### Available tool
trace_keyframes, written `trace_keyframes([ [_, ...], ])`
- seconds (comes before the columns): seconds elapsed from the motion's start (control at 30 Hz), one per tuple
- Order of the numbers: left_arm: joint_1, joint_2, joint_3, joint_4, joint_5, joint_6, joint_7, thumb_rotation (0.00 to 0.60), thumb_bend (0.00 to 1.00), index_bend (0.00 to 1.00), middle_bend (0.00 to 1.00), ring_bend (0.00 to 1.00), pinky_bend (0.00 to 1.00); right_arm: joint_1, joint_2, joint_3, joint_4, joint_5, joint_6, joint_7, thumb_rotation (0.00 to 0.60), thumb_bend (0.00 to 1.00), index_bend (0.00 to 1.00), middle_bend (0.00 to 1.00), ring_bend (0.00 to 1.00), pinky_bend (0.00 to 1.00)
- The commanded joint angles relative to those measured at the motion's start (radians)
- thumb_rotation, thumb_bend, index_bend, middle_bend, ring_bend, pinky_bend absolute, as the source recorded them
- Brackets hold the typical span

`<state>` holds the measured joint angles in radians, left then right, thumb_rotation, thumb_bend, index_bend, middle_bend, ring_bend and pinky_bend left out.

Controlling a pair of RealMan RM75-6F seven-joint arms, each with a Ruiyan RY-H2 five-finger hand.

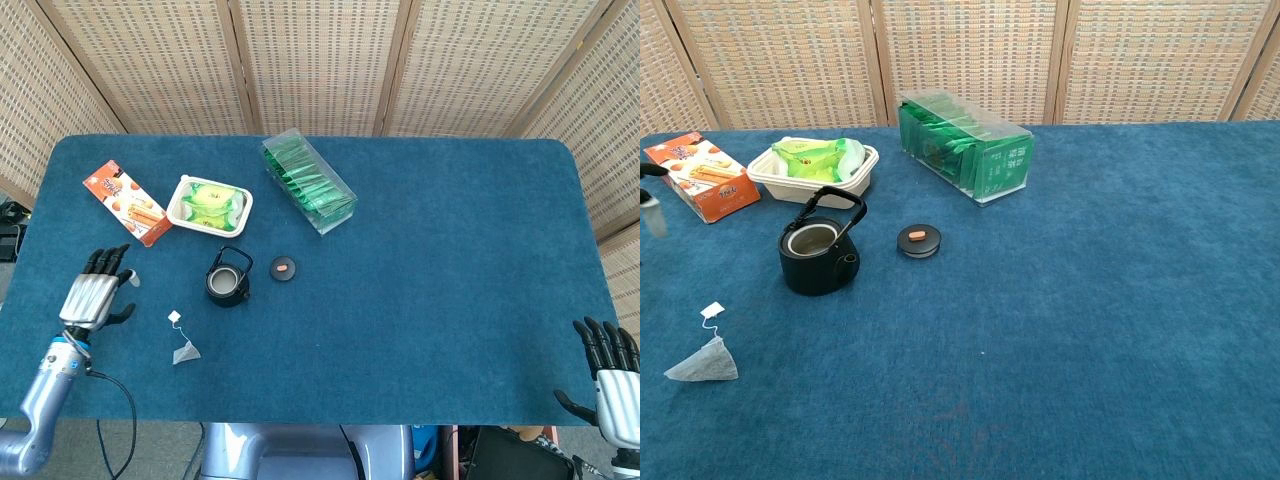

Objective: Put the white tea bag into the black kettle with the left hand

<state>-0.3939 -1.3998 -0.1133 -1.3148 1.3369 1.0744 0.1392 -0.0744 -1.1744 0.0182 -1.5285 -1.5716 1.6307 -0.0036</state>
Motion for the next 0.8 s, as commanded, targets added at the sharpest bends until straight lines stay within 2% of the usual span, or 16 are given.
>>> trace_keyframes([
  [0.03, -0.022, -0.042, 0.011, 0.027, 0.018, -0.017, -0.013, 0.600, 0.34, 0.43, 0.00, 0.00, 0.00, -0.003, 0.000, -0.001, 0.001, 0.003, 0.002, 0.001, 0.600, 0.02, 0.11, 0.14, 0.00, 0.06],
  [0.43, -0.028, -0.101, 0.046, 0.036, 0.043, -0.015, -0.023, 0.600, 0.34, 0.46, 0.00, 0.00, 0.00, -0.020, -0.002, -0.003, 0.014, 0.007, 0.018, 0.016, 0.600, 0.02, 0.11, 0.14, 0.00, 0.06],
  [0.8, -0.018, -0.141, 0.057, 0.073, 0.013, -0.024, -0.030, 0.600, 0.34, 0.49, 0.00, 0.00, 0.00, -0.026, -0.005, -0.003, 0.021, 0.007, 0.023, 0.022, 0.600, 0.02, 0.11, 0.14, 0.00, 0.06],
])
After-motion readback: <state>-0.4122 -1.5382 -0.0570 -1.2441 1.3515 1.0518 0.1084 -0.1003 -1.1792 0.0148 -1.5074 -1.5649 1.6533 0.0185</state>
